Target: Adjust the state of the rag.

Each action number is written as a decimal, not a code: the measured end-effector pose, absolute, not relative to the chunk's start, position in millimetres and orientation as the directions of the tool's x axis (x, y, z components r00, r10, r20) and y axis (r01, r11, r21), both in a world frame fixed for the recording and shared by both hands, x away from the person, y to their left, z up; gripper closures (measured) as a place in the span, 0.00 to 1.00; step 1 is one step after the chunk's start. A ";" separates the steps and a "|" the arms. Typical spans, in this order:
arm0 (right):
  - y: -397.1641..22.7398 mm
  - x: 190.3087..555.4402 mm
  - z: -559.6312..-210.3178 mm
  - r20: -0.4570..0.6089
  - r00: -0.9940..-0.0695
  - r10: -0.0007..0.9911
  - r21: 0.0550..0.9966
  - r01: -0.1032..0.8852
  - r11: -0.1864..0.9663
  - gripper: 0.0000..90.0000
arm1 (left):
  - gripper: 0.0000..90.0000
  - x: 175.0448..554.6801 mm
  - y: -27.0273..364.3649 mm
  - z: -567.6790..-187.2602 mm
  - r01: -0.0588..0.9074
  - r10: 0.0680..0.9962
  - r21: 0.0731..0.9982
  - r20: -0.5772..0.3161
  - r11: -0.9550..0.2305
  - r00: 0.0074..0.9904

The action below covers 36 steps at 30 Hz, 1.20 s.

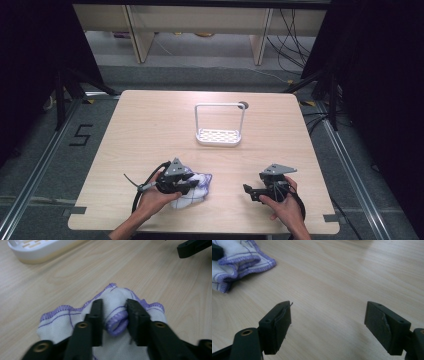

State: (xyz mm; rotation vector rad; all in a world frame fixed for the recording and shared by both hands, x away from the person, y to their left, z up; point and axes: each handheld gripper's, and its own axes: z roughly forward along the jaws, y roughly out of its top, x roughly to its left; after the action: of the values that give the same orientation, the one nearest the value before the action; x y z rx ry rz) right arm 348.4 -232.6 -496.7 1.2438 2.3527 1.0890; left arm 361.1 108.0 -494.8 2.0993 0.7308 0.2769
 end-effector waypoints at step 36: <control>-132.5 370.0 -478.6 0.074 -0.770 0.634 0.752 0.460 0.472 0.30 | 0.89 283.3 217.6 -461.2 0.387 0.607 0.888 -0.170 -0.247 0.776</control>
State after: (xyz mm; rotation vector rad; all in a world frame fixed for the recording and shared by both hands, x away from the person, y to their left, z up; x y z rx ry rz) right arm 370.0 -132.5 -478.6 0.9460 2.5036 1.1796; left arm 283.3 217.6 -461.2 1.8725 0.7602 0.2506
